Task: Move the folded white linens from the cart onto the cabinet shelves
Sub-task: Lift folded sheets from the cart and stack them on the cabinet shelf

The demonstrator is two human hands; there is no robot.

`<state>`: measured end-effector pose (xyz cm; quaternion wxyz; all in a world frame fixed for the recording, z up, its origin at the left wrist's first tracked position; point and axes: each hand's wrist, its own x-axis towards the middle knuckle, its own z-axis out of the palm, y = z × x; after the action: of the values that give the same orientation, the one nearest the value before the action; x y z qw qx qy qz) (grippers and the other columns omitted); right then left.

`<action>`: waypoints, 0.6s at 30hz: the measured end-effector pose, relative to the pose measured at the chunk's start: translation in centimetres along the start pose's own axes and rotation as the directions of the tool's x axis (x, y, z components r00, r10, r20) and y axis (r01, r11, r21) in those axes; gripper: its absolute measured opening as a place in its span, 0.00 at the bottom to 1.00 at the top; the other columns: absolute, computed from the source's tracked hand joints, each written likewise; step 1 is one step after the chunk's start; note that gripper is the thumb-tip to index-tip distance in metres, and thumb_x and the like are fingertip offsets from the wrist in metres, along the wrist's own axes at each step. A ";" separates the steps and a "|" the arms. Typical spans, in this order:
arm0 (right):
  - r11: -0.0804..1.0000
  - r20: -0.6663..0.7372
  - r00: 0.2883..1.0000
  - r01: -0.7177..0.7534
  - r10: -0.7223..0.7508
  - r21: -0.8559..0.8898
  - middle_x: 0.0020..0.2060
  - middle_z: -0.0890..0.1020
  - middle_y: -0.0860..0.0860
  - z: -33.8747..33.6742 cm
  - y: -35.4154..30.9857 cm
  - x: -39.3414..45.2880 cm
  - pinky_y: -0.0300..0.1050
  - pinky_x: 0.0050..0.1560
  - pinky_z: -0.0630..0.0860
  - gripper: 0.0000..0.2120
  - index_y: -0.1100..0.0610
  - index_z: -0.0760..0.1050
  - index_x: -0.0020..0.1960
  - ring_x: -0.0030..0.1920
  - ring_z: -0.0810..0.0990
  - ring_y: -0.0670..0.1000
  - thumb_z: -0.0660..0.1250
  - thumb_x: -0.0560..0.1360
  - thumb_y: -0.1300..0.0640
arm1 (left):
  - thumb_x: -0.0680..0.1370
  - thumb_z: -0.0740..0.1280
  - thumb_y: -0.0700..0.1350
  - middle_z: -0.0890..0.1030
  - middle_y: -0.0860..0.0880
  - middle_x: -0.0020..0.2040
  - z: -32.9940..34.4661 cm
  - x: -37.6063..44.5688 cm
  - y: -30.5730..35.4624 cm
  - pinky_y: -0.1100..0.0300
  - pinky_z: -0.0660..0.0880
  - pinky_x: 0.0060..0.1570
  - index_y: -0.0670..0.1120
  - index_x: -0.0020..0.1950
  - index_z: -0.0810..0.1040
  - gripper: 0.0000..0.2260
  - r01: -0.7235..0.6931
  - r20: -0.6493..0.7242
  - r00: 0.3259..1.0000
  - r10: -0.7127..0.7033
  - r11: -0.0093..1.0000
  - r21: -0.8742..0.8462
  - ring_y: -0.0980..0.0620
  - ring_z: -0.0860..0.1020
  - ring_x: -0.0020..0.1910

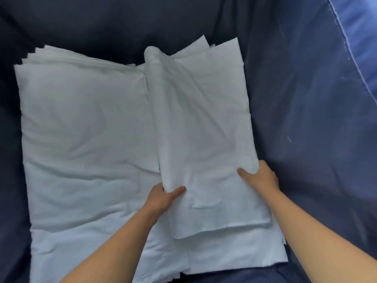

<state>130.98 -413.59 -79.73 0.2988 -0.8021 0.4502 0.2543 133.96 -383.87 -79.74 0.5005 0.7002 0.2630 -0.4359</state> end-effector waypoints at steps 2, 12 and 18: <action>1.000 -0.084 0.996 0.020 -0.021 -0.013 0.48 0.81 0.53 0.7 2.1 -1.2 0.53 0.48 0.78 0.21 0.54 0.72 0.50 0.48 0.79 0.59 0.71 0.71 0.38 | 0.72 0.77 0.50 0.86 0.49 0.49 -0.1 -0.2 0.2 0.52 0.82 0.46 0.47 0.54 0.81 0.14 0.041 0.061 0.997 -0.040 0.999 -0.009 0.49 0.85 0.47; 0.951 -0.239 0.940 0.184 -0.244 -0.250 0.68 0.70 0.54 3.2 3.8 -2.8 0.53 0.54 0.73 0.31 0.52 0.55 0.78 0.63 0.73 0.60 0.64 0.79 0.59 | 0.69 0.76 0.60 0.85 0.46 0.42 0.1 0.2 -0.3 0.52 0.83 0.42 0.46 0.54 0.80 0.22 0.144 0.039 0.984 -0.171 0.913 0.383 0.47 0.85 0.39; 0.862 -0.178 0.856 0.433 -0.485 -0.264 0.81 0.49 0.50 2.8 -1.4 -0.1 0.52 0.77 0.55 0.36 0.53 0.50 0.81 0.79 0.50 0.53 0.64 0.80 0.52 | 0.67 0.66 0.75 0.81 0.52 0.52 -1.1 2.1 5.1 0.54 0.74 0.43 0.50 0.56 0.75 0.32 -0.060 -0.277 0.874 0.401 0.652 0.756 0.46 0.80 0.53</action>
<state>131.76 -410.97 -81.18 0.2065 -0.9385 0.2471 0.1243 139.48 -384.84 -79.01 0.1647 0.9447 0.0759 -0.2733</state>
